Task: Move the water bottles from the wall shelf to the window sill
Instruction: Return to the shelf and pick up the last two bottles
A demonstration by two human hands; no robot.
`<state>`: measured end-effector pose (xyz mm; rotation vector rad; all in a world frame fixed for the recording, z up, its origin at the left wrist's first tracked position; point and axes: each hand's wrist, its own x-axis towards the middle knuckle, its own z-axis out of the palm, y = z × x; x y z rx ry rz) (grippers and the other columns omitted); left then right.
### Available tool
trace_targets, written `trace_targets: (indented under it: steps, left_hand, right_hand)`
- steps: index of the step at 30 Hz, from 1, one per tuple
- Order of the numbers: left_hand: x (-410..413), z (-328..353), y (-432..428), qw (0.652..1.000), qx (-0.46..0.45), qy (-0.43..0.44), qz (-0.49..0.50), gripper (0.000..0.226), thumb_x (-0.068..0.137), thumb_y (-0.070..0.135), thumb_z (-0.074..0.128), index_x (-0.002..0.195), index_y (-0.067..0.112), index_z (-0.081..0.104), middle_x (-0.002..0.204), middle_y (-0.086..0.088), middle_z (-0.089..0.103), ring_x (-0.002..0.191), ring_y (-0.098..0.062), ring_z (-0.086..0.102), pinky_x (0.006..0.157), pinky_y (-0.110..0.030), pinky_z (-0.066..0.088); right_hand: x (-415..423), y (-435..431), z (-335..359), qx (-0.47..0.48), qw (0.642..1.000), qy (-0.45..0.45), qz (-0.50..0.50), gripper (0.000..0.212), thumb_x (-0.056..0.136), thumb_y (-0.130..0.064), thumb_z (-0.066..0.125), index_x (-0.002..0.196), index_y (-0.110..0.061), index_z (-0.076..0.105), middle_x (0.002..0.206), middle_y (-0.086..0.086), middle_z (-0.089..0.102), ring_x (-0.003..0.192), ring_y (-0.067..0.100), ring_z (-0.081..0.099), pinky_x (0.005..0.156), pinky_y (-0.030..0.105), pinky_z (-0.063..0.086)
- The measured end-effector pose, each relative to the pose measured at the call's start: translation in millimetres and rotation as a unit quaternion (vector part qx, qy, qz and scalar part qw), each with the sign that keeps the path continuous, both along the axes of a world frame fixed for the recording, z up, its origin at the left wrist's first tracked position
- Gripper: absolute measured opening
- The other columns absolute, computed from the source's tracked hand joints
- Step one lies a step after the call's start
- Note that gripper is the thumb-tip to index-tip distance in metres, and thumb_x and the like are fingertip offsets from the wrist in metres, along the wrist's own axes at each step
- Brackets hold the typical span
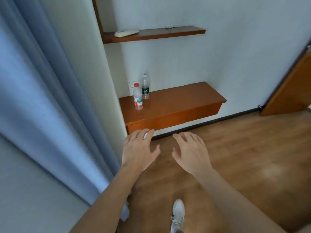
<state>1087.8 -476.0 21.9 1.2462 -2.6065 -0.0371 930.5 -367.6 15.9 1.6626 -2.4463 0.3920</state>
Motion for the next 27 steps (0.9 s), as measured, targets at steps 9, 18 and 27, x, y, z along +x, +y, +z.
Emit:
trace_targets:
  steps: [9, 18, 27]
  left_hand:
    - [-139, -4, -105, 1.0, 0.003, 0.016, 0.017, 0.061, 0.089, 0.064, 0.046, 0.141, 0.033, 0.043, 0.146, 0.008, 0.048, 0.136, -0.016, 0.041, 0.112, -0.041, 0.036]
    - [-252, -1, -197, 0.999, 0.009, -0.002, 0.038, 0.062, 0.091, 0.063, 0.042, 0.145, 0.034, 0.037, 0.151, 0.009, 0.042, 0.141, -0.017, 0.035, 0.115, -0.044, 0.033]
    - [-277, -20, -273, 0.995, 0.017, -0.037, 0.096, 0.066, 0.091, 0.066, 0.036, 0.149, 0.035, 0.028, 0.156, 0.009, 0.034, 0.145, -0.017, 0.028, 0.118, -0.045, 0.027]
  right_hand:
    - [-145, -107, -8, -0.028, 0.999, -0.035, 0.003, 0.044, 0.085, -0.039, 0.07, 0.126, -0.022, 0.065, 0.123, 0.004, 0.069, 0.12, 0.026, 0.062, 0.103, 0.045, 0.05]
    - [-261, -210, -13, -0.009, 0.998, -0.052, 0.027, 0.046, 0.089, -0.047, 0.061, 0.131, -0.029, 0.06, 0.129, -0.002, 0.066, 0.125, 0.021, 0.058, 0.107, 0.042, 0.045]
    - [-307, -311, -27, 0.011, 0.993, -0.048, 0.107, 0.049, 0.091, -0.05, 0.061, 0.135, -0.03, 0.056, 0.136, -0.002, 0.062, 0.131, 0.021, 0.054, 0.11, 0.041, 0.041]
